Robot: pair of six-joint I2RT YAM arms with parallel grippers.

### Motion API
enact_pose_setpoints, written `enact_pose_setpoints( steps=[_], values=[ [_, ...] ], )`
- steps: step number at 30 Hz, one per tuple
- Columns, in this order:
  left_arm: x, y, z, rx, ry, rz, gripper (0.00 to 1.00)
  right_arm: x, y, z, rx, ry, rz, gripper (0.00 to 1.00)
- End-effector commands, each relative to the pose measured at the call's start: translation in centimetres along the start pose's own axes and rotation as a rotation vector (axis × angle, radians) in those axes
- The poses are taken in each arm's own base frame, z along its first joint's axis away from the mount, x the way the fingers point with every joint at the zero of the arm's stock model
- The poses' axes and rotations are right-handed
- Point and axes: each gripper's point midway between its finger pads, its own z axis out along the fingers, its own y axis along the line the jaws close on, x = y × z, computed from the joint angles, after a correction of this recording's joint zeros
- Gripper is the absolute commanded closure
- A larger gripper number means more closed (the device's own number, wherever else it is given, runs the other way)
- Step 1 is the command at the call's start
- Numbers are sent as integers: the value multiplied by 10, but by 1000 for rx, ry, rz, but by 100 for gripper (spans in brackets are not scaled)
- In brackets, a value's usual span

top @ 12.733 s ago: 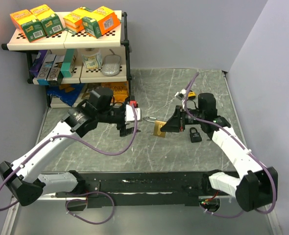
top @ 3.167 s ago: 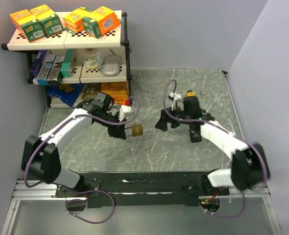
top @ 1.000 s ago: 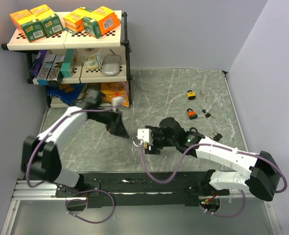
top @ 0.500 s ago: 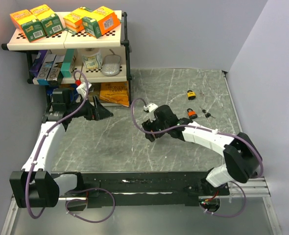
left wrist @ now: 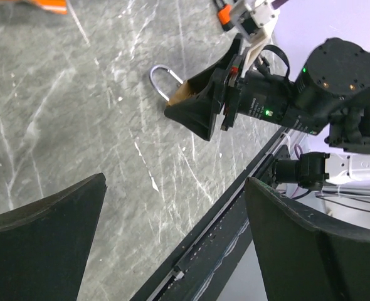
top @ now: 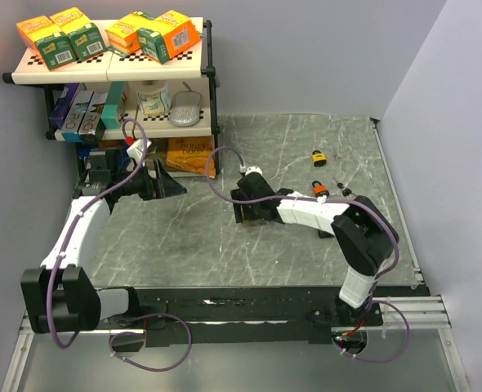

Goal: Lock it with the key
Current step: Place the lock at the center of the board.

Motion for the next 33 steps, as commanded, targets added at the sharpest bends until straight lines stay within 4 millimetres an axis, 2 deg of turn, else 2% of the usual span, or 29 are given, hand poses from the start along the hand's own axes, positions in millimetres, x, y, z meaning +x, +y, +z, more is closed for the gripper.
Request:
enact_pose_setpoints(
  steps=[1, 10, 12, 14, 19, 20, 22, 23, 28, 29, 31, 33],
  values=[
    [-21, -5, 1, 43, -22, 29, 4, -40, 10, 5, 57, -117, 105, 92],
    [-26, 1, 3, 54, -5, 41, 4, -11, 14, 29, 108, -25, 147, 84],
    [-26, 3, 2, 48, -5, 41, 4, -5, 17, 32, 114, -7, 150, 77],
    [-26, 3, 0, 48, -10, 45, 4, 2, 20, 32, 111, 14, 158, 68],
    [-24, 3, -2, 47, -18, 51, 4, 11, 29, 23, 84, 21, 164, 52],
    [-24, 3, -3, 47, -19, 57, 4, 10, 30, 20, 78, 13, 166, 43],
    [-23, 1, -4, 46, -23, 60, 4, 12, 34, 17, 69, 11, 169, 34],
    [-22, 1, -5, 45, -24, 61, 4, 12, 35, 15, 64, 8, 167, 23],
    [-20, 3, -7, 18, -14, 63, 4, 2, 40, 10, 63, -23, 144, 5],
    [-16, 4, -8, 11, -2, 61, 4, -5, 42, 5, 55, -40, 146, 1],
    [-18, 2, -10, 6, -4, 73, 4, -14, 42, 0, 54, -65, 130, 1],
    [-18, -2, -13, 7, 1, 82, 4, -33, 45, -14, 30, -118, 117, 0]
  ],
)
